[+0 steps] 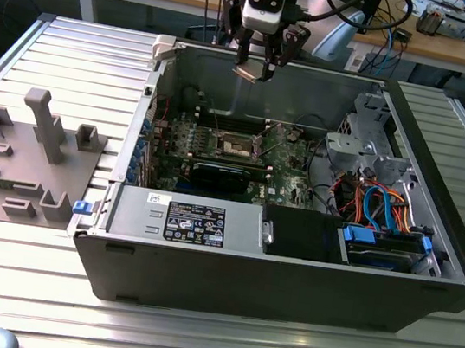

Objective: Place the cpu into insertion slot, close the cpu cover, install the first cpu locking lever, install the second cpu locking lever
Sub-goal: 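Place the cpu into insertion slot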

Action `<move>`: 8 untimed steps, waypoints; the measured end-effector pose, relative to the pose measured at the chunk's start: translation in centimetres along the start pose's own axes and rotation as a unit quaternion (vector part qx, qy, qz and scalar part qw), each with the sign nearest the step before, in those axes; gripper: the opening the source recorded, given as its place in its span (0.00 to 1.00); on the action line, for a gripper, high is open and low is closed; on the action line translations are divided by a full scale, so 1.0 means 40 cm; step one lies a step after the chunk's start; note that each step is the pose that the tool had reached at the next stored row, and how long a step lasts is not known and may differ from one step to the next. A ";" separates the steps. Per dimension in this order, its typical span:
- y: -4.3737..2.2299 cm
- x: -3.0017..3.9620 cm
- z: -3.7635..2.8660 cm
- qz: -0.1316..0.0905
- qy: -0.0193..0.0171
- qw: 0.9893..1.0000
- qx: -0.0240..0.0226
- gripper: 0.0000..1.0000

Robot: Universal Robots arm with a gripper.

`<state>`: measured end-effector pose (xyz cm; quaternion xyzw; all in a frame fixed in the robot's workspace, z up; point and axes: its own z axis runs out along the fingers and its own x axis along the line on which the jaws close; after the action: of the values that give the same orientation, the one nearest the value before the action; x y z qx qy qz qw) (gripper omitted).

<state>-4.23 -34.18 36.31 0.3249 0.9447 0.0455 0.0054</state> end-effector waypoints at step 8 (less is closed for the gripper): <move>0.000 0.000 0.000 0.004 0.000 1.000 0.000 0.54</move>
<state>-4.23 -34.18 36.31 0.3289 0.9433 0.0454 0.0056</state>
